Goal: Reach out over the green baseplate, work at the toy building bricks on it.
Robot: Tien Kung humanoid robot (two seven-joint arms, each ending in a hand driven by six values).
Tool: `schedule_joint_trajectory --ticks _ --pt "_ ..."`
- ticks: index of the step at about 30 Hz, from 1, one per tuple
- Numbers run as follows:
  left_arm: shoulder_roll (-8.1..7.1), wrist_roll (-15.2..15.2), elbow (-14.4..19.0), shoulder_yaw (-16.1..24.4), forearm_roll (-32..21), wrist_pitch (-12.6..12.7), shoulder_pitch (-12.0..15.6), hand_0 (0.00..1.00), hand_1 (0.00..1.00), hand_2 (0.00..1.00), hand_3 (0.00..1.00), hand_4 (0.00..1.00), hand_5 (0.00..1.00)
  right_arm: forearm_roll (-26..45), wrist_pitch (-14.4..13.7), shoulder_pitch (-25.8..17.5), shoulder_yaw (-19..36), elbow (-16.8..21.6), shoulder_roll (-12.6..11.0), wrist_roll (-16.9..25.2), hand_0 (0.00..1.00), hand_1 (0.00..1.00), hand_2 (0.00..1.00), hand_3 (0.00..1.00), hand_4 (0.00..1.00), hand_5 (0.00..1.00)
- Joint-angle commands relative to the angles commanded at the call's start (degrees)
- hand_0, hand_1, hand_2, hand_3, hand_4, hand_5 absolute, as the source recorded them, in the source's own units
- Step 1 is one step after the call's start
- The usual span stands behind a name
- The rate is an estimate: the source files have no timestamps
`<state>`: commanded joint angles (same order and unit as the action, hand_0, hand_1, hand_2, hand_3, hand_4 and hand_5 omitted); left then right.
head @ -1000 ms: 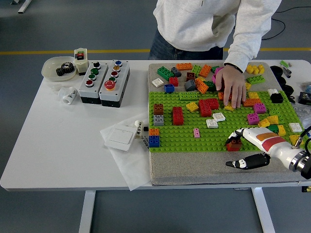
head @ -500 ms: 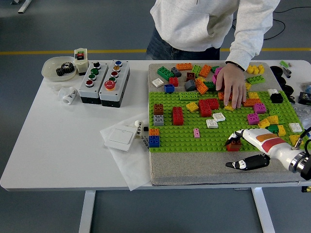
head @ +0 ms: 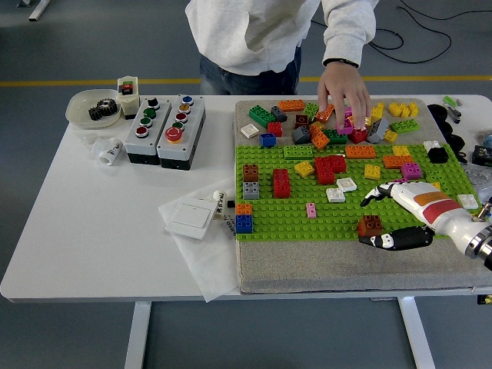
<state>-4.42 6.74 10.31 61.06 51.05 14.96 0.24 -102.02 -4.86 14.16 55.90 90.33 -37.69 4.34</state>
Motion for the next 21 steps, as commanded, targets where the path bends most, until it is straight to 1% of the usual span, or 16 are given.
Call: schedule_joint_trajectory --ticks 2,3,5,8,9,14,15,20,21 --pt "0.02 0.0 0.0 0.0 0.0 0.0 0.0 0.766 0.811 0.856 0.773 0.794 0.696 4.8 -2.3 -0.1 0.6 -1.4 0.8 1.7 0.682 0.663 0.718 0.648 0.958 0.538" --pt "0.05 0.0 0.0 0.0 -0.1 0.0 0.1 0.766 0.812 0.856 0.773 0.794 0.697 7.1 -3.7 -0.1 1.0 -2.2 1.4 3.0 0.766 0.737 0.782 0.785 0.989 0.564" --pt "0.06 0.0 0.0 0.0 -0.1 0.0 0.1 0.766 0.812 0.856 0.773 0.794 0.697 12.0 -4.4 -0.2 1.2 -2.5 1.6 3.7 0.766 0.737 0.782 0.785 0.989 0.564" --pt "0.13 0.0 0.0 0.3 0.2 0.0 0.1 0.766 0.812 0.856 0.773 0.794 0.697 19.1 -8.0 0.4 3.5 -3.9 3.9 8.3 0.766 0.737 0.782 0.785 0.989 0.564" --pt "0.13 0.1 0.0 0.3 0.2 0.0 0.1 0.766 0.812 0.856 0.773 0.794 0.697 21.3 -8.3 0.4 3.7 -4.0 4.1 8.8 0.787 0.758 0.802 0.802 0.998 0.636" --pt "0.05 0.0 0.0 0.1 -0.1 0.0 0.2 0.766 0.812 0.856 0.773 0.794 0.697 33.6 -7.9 0.3 5.3 -4.8 4.7 8.8 0.787 0.758 0.802 0.802 0.998 0.636" --pt "0.05 -0.1 0.0 0.1 -0.2 -0.1 0.1 0.766 0.815 0.856 0.773 0.793 0.697 35.8 -7.5 0.2 5.5 -5.1 5.0 8.6 0.790 0.762 0.807 0.808 0.998 0.705" --pt "0.09 -0.1 0.0 0.2 -0.1 0.0 0.0 0.766 0.815 0.856 0.773 0.793 0.697 47.8 -6.2 0.1 6.2 -6.7 6.1 8.1 0.790 0.762 0.807 0.808 0.998 0.705" --pt "0.08 -0.1 0.0 0.2 -0.1 -0.1 0.0 0.765 0.814 0.856 0.773 0.793 0.697 50.4 -6.0 0.1 6.3 -7.0 6.3 8.0 0.793 0.765 0.810 0.818 0.998 0.762"
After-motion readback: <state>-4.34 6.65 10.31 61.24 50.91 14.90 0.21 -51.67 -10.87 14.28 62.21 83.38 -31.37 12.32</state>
